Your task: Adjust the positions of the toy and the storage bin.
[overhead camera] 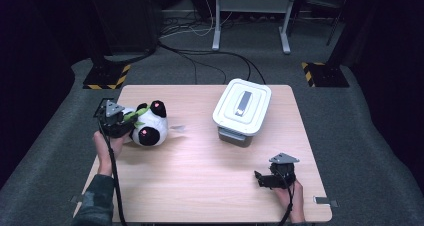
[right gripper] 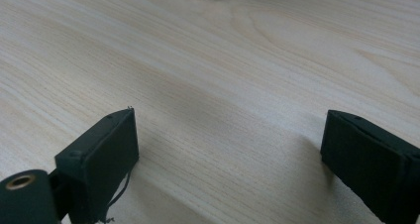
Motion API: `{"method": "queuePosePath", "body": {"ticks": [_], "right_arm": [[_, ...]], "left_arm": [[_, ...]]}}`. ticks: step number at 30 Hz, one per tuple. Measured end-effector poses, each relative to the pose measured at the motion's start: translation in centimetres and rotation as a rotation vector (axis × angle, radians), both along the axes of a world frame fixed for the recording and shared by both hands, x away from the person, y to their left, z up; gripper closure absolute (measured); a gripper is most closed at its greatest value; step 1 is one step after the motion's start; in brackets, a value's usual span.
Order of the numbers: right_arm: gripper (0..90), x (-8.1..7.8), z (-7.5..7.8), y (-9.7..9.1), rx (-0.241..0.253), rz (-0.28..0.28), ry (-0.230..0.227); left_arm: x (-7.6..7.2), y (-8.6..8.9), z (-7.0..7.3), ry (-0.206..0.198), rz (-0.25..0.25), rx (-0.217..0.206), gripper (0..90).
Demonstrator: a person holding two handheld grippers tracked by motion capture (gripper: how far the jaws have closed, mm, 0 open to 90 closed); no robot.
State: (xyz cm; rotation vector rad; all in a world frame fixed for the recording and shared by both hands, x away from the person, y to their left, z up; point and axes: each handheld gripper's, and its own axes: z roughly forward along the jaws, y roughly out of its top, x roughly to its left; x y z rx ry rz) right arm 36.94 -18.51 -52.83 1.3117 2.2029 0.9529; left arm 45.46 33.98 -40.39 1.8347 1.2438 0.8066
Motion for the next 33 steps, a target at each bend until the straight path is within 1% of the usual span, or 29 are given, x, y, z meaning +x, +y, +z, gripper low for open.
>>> {"method": "queuePosePath", "body": {"ticks": [3,5,7,8,9,10,11,12,13,14,15,16,18,19,20,21,22,23,24,25,26,27,28,29,30,31,33], "right_arm": [[7.0,0.0,0.0,0.0,-0.002,-0.001,-0.001],[6.9,0.0,0.0,0.0,0.001,0.0,0.0],[6.9,0.0,0.0,0.0,0.001,0.001,0.0],[7.0,0.0,0.0,0.0,-0.001,0.001,-0.001],[7.0,0.0,0.0,0.0,0.0,0.001,0.0],[7.1,0.0,0.0,0.0,0.001,0.001,0.0],[7.1,0.0,0.0,0.0,0.001,0.001,0.0],[7.1,0.0,0.0,0.0,-0.002,-0.001,-0.003],[7.1,0.0,0.0,0.0,-0.001,0.001,-0.001],[7.1,0.0,0.0,0.0,0.0,0.0,-0.001],[7.1,0.0,0.0,0.0,0.0,0.0,-0.002],[7.1,0.0,0.0,0.0,0.0,0.0,-0.002],[7.1,0.0,0.0,0.0,0.0,0.0,-0.002],[7.1,0.0,0.0,0.0,0.0,-0.001,-0.001],[7.2,0.0,0.0,0.0,-0.001,-0.001,-0.002],[7.2,0.0,0.0,0.0,-0.001,-0.001,-0.002],[7.2,0.0,0.0,0.0,-0.001,0.0,-0.001],[7.2,0.0,0.0,0.0,-0.001,-0.001,-0.002],[7.2,0.0,0.0,0.0,-0.001,-0.001,-0.002],[7.2,0.0,0.0,0.0,-0.001,-0.001,-0.002],[7.2,0.0,0.0,0.0,-0.001,0.0,-0.002],[7.2,0.0,0.0,0.0,-0.001,0.0,-0.002],[7.2,0.0,0.0,0.0,-0.001,0.0,-0.002],[7.3,0.0,0.0,0.0,-0.001,-0.001,-0.002],[7.3,0.0,0.0,0.0,-0.001,-0.002,-0.003],[7.3,0.0,0.0,0.0,-0.001,-0.002,-0.003],[7.3,0.0,0.0,0.0,-0.001,-0.001,-0.003]], "left_arm": [[0.9,-0.1,-0.1,0.008,0.007,0.001,73.3],[1.6,-0.2,-0.6,0.025,0.009,0.006,73.3],[2.4,-0.4,-1.7,0.059,0.016,0.004,73.1],[2.7,-0.4,-2.3,0.083,0.02,0.02,72.8],[2.9,-0.5,-3.0,0.089,0.012,0.01,72.5],[2.8,-0.4,-3.3,0.075,0.024,-0.017,71.6],[2.8,-0.4,-3.3,0.075,0.024,-0.017,71.1],[2.7,-0.4,-3.2,0.081,0.022,-0.011,71.1],[2.7,-0.5,-3.2,0.078,0.025,-0.005,69.3],[2.7,-0.6,-3.1,0.078,0.03,0.014,66.2],[2.5,-0.6,-2.8,0.07,0.045,0.029,56.8],[2.4,-0.5,-2.7,0.08,0.046,0.027,52.7],[2.3,-0.5,-2.6,0.077,0.05,0.025,45.3],[2.1,-0.4,-2.5,0.078,0.053,0.013,45.3],[2.0,-0.4,-2.4,0.08,0.053,0.01,37.2],[1.8,-0.4,-2.3,0.083,0.053,0.002,37.2],[1.5,-0.3,-2.1,0.088,0.05,-0.008,33.6],[1.0,-0.2,-1.8,0.086,0.047,-0.02,27.3],[1.0,-0.2,-1.8,0.086,0.047,-0.02,24.0],[0.8,-0.1,-1.6,0.083,0.045,-0.025,24.0],[0.5,-0.1,-1.4,0.08,0.041,-0.032,21.4],[0.1,-0.1,-1.2,0.085,0.034,-0.032,19.4],[-0.3,-0.1,-1.1,0.076,0.031,-0.039,17.3],[-0.7,-0.2,-1.0,0.081,0.026,-0.03,15.6],[-1.5,-0.2,-1.0,0.077,0.017,-0.027,15.0],[-1.5,-0.2,-1.0,0.077,0.017,-0.027,14.9],[-2.3,-0.2,-1.1,0.076,0.009,-0.024,14.8]]}}
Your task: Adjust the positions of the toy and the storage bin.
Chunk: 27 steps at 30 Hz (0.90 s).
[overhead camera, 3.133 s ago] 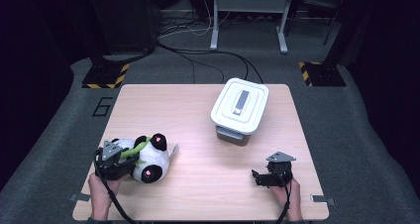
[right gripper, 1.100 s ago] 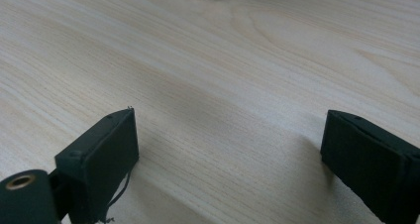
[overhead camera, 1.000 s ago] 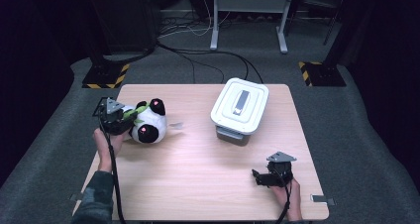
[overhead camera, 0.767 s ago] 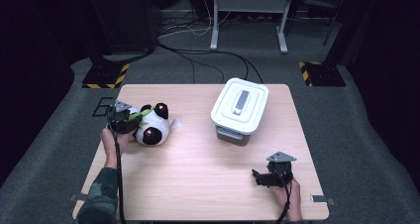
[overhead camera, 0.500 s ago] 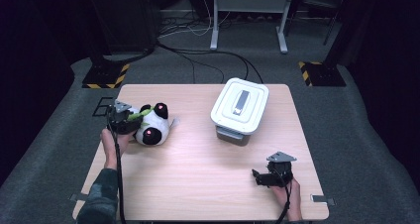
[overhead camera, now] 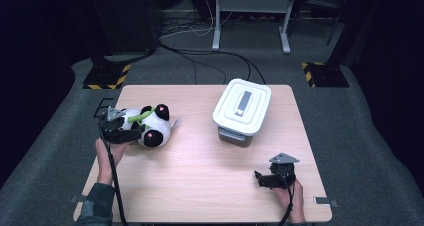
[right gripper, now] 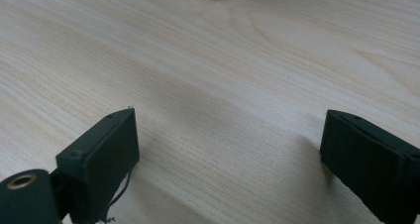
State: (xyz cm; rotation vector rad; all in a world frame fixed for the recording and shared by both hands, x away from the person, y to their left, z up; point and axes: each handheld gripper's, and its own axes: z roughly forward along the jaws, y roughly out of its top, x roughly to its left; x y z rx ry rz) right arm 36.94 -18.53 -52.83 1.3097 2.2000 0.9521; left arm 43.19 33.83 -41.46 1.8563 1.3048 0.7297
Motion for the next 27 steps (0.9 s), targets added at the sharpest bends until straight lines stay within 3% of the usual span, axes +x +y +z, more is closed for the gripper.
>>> {"method": "queuePosePath", "body": {"ticks": [5,16,24,25,27], "right_arm": [[7.3,0.0,0.0,0.0,0.0,0.0,0.001],[7.4,0.0,0.0,0.0,0.0,-0.003,-0.001],[7.4,0.0,0.0,0.0,0.0,-0.004,0.001],[7.5,0.0,0.0,0.0,0.0,-0.006,0.001],[7.6,0.0,0.0,0.0,-0.001,-0.006,0.0]], "left_arm": [[-1.7,0.3,-0.6,-0.01,-0.006,-0.022,14.1],[-4.6,0.7,-3.1,0.015,-0.001,-0.008,12.0],[-5.6,0.9,-6.2,0.074,0.008,-0.022,11.6],[-5.8,0.8,-7.2,0.093,0.008,-0.017,11.6],[-5.9,0.7,-7.6,0.111,0.006,-0.007,11.5]]}}
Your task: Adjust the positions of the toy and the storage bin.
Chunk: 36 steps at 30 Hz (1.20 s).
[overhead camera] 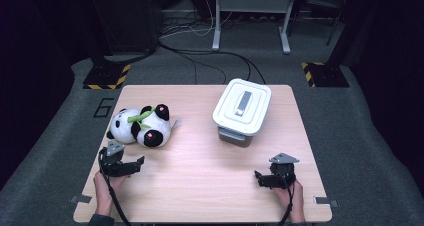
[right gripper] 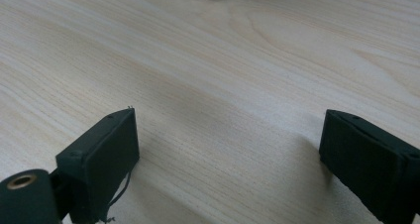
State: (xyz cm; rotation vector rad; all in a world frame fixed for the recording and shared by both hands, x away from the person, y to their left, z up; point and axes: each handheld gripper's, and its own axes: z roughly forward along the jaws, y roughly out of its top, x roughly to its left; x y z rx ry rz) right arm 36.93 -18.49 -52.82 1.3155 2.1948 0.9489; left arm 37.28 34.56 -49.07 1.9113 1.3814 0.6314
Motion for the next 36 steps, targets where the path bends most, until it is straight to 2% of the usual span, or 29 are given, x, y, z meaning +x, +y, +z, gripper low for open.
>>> {"method": "queuePosePath", "body": {"ticks": [3,4,5,6,8,12,17,22,23,25,29,30,31,32,33,34,36], "right_arm": [[7.7,0.0,0.0,0.0,0.0,-0.001,-0.001],[7.7,0.0,0.0,0.0,0.0,-0.001,-0.001],[7.7,0.0,0.0,0.0,0.0,-0.001,-0.001],[7.8,0.0,0.0,0.0,0.0,0.0,0.0],[7.5,0.0,0.0,0.0,-0.003,0.004,-0.002],[7.1,0.0,0.0,0.2,0.001,0.012,0.002],[6.5,0.0,0.0,0.3,0.004,0.006,0.002],[5.8,0.2,0.2,0.1,-0.009,0.009,0.022],[5.2,0.4,0.4,0.0,0.043,0.001,0.046],[5.2,0.4,0.7,0.0,0.06,0.005,0.054],[5.6,0.3,2.5,0.4,0.082,-0.004,0.03],[5.6,0.4,3.7,0.8,0.08,0.007,0.014],[5.6,0.4,3.7,0.8,0.08,0.007,0.014],[5.8,0.5,5.0,1.2,0.08,0.017,-0.008],[5.8,0.5,5.0,1.2,0.08,0.017,-0.008],[5.9,0.7,6.4,1.6,0.083,0.028,-0.023],[6.1,1.1,7.7,2.0,0.084,0.039,-0.039]], "left_arm": [[-0.2,-0.3,-1.5,0.025,0.01,0.015,11.5],[-0.4,-0.4,-2.5,0.05,0.012,0.017,11.4],[-0.4,-0.4,-2.5,0.05,0.012,0.017,11.3],[-0.5,-0.6,-3.3,0.062,0.011,0.021,11.3],[-0.6,-0.7,-3.6,0.063,0.009,0.027,9.9],[-0.9,-0.9,-4.0,0.025,0.014,0.016,9.8],[-0.9,-0.9,-4.0,0.026,0.008,0.014,9.6],[-0.8,-1.0,-4.0,0.031,0.008,0.013,8.9],[-0.9,-1.0,-4.0,0.033,0.006,0.014,8.7],[-0.8,-1.1,-4.0,0.031,0.005,0.014,8.7],[-0.9,-1.2,-4.0,0.029,0.008,0.014,8.8],[-0.9,-1.2,-4.0,0.033,0.006,0.018,8.9],[-1.0,-1.2,-4.0,0.032,0.006,0.02,8.9],[-1.0,-1.2,-4.0,0.031,0.007,0.02,8.9],[-1.0,-1.2,-4.0,0.031,0.007,0.02,8.9],[-1.0,-1.2,-3.9,0.035,0.007,0.025,9.0],[-1.0,-1.2,-4.0,0.031,0.007,0.021,9.0]]}}
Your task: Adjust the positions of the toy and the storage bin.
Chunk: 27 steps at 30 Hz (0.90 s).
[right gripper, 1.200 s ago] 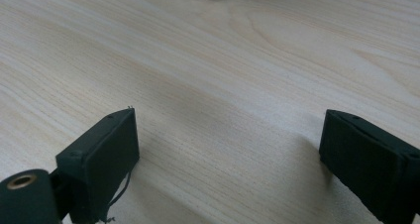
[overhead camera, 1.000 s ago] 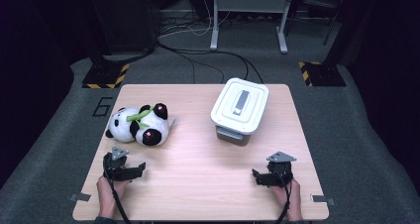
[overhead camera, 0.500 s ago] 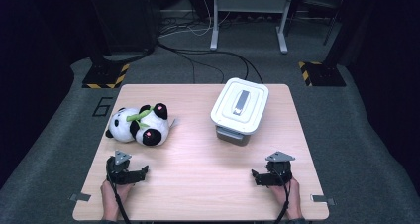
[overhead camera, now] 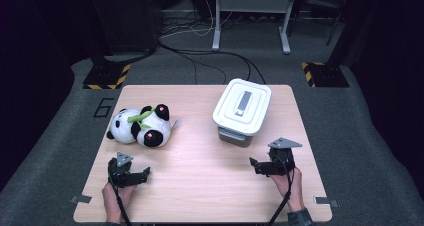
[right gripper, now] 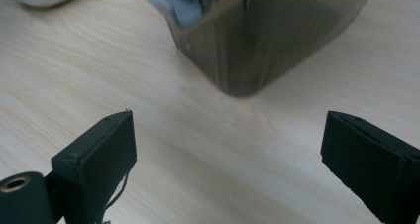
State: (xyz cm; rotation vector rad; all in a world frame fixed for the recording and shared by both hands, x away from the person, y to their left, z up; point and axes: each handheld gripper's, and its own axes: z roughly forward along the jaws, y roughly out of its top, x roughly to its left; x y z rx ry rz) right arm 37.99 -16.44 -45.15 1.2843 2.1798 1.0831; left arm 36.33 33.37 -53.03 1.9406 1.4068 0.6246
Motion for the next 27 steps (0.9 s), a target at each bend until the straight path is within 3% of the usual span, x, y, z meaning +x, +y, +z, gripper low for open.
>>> {"method": "queuePosePath", "body": {"ticks": [1,5,8,10,15,16,27], "right_arm": [[6.1,0.0,0.0,0.0,0.0,0.0,0.0],[6.2,1.1,3.0,1.3,-0.014,0.017,-0.045],[6.4,1.6,4.0,1.9,-0.013,0.022,-0.057],[6.4,2.7,5.2,2.7,-0.006,0.036,-0.058],[2.8,4.5,6.1,3.6,0.002,0.039,-0.046],[0.0,5.5,6.4,4.0,0.005,0.019,-0.04],[2.0,10.7,6.7,6.1,-0.026,-0.015,0.027]], "left_arm": [[0.0,0.0,0.0,0.0,0.0,0.0,9.1],[0.0,0.0,0.0,0.0,-0.001,-0.002,9.1],[-0.1,-0.1,0.0,-0.005,0.0,0.007,9.1],[-0.1,-0.1,0.0,-0.008,-0.003,0.013,9.1],[-0.1,-0.1,0.0,-0.006,-0.008,0.005,9.7],[-0.1,0.0,0.0,-0.005,-0.011,0.002,10.4],[0.0,0.0,0.0,-0.008,-0.012,-0.006,11.2]]}}
